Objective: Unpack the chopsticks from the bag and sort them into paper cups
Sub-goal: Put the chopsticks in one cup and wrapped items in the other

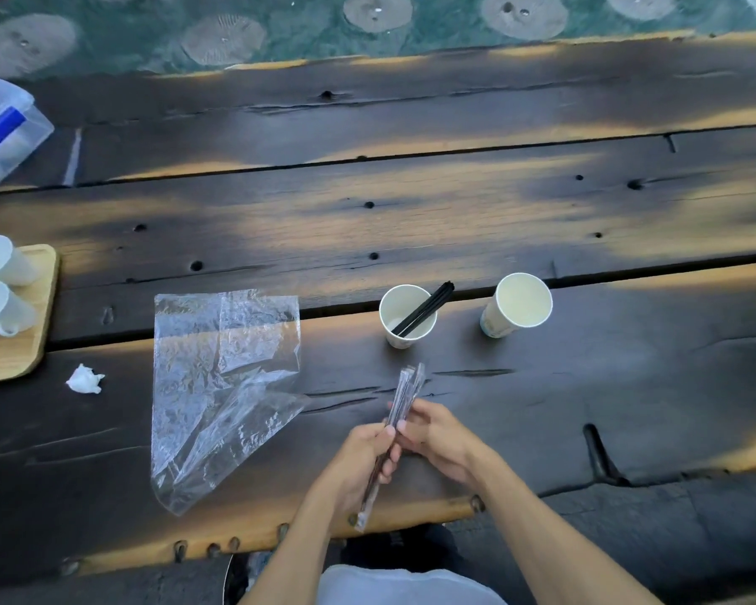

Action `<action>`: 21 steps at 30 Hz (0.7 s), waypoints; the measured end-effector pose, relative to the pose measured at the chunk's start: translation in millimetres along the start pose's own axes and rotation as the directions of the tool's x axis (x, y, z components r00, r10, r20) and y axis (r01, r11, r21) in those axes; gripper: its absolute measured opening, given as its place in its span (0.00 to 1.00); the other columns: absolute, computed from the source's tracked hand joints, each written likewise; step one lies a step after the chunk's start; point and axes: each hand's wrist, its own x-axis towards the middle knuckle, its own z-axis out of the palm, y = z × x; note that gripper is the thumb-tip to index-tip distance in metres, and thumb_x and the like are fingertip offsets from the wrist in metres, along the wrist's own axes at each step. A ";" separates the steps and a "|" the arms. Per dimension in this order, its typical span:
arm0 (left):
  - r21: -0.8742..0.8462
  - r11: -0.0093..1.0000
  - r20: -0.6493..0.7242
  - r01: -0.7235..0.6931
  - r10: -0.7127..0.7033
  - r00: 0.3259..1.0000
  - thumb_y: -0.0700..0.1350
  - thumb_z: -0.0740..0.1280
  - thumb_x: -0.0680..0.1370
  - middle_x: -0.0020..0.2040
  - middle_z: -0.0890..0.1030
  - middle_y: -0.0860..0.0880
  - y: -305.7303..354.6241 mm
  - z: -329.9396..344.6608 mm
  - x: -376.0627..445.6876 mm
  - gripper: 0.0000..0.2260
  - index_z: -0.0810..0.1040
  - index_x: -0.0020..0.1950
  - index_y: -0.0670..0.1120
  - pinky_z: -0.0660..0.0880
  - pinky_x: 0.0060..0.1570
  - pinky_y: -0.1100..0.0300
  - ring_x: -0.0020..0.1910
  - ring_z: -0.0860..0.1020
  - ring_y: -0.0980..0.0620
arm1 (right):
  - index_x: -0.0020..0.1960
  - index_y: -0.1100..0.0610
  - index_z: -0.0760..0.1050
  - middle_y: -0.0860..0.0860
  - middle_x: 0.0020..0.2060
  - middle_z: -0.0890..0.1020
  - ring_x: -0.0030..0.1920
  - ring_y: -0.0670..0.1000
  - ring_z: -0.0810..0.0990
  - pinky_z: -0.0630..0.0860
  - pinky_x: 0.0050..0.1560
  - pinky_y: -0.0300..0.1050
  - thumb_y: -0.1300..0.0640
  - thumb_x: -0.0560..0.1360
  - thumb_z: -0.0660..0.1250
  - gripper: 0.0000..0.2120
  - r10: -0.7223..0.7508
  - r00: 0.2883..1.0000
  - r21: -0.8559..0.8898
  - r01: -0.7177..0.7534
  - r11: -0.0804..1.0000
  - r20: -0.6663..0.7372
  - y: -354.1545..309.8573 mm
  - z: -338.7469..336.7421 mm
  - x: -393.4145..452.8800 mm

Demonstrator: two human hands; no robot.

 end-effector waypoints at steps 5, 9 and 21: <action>0.055 0.998 0.130 0.025 -0.032 0.991 0.43 0.61 0.83 0.31 0.76 0.46 2.6 14.3 6.4 0.14 0.77 0.40 0.41 0.68 0.27 0.63 0.27 0.72 0.53 | 0.53 0.65 0.72 0.67 0.51 0.82 0.35 0.60 0.79 0.79 0.42 0.54 0.71 0.76 0.66 0.07 -0.091 0.993 0.171 0.076 0.982 0.078 -5.3 -21.7 -22.4; 0.098 0.995 0.164 -0.015 -0.001 0.987 0.44 0.64 0.82 0.32 0.80 0.46 1.8 25.7 14.1 0.12 0.81 0.43 0.40 0.73 0.30 0.63 0.29 0.76 0.52 | 0.46 0.61 0.77 0.66 0.47 0.84 0.34 0.56 0.80 0.80 0.42 0.49 0.70 0.76 0.67 0.06 -0.149 0.986 0.067 0.154 0.986 -0.078 -8.6 -35.1 -39.3; 0.964 0.205 -0.235 0.169 0.364 0.901 0.55 0.71 0.74 0.81 0.49 0.45 -21.3 14.7 27.0 0.40 0.51 0.80 0.57 0.52 0.75 0.41 0.80 0.46 0.40 | 0.44 0.53 0.80 0.56 0.44 0.87 0.49 0.57 0.86 0.83 0.50 0.47 0.65 0.75 0.70 0.08 -0.453 0.516 0.023 0.677 0.735 -0.727 -106.3 -99.2 -113.9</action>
